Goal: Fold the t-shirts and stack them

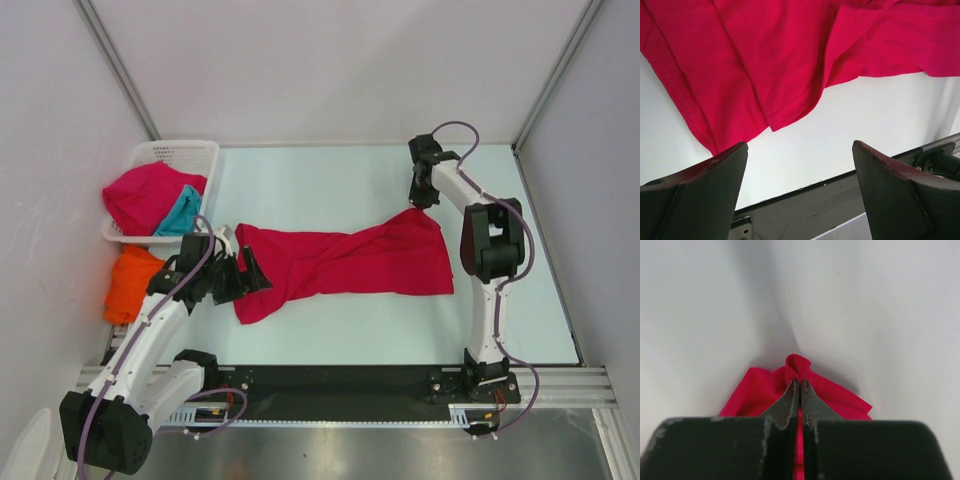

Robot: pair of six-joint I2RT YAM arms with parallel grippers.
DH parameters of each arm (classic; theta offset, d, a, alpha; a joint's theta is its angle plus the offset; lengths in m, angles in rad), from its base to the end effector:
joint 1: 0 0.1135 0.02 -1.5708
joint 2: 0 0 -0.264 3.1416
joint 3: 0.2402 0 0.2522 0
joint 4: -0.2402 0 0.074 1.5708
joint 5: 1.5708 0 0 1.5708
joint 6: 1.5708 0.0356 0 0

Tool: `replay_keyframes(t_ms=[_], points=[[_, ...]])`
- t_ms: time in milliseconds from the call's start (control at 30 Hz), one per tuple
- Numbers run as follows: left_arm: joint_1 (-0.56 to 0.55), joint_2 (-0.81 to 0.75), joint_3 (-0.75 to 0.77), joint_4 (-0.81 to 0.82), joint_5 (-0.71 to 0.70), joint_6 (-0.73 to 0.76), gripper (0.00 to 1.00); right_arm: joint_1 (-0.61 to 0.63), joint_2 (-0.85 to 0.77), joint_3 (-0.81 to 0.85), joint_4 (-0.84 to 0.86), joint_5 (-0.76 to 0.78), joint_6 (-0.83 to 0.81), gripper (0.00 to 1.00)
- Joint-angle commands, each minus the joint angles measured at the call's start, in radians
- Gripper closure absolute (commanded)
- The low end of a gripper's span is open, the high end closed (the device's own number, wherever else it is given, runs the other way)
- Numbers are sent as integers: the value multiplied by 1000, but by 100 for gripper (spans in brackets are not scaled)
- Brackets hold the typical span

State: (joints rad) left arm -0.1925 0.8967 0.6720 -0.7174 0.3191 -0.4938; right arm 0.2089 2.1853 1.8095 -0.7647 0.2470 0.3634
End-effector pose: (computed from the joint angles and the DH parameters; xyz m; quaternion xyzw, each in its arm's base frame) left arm 0.1655 -0.0436 0.2365 -0.0923 0.9357 -0.2450 0.2366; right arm 0.4590 0.0884 0.1965 0.1010 0.9646 -0.0557 0.2372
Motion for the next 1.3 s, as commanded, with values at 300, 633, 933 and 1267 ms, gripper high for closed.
replay_keyframes(t_ms=[300, 633, 933, 1267], points=[[-4, 5, 35, 18, 44, 34, 9, 63, -502, -297, 35, 187, 2, 100], [-4, -5, 44, 1, 67, 43, 9, 171, -725, -490, -62, 261, 74, 100], [-4, -12, 44, -5, 83, 46, 9, 288, -837, -659, -192, 307, 207, 100], [-4, 7, 64, -10, 89, 55, 9, 279, -886, -716, -274, 379, 293, 54]])
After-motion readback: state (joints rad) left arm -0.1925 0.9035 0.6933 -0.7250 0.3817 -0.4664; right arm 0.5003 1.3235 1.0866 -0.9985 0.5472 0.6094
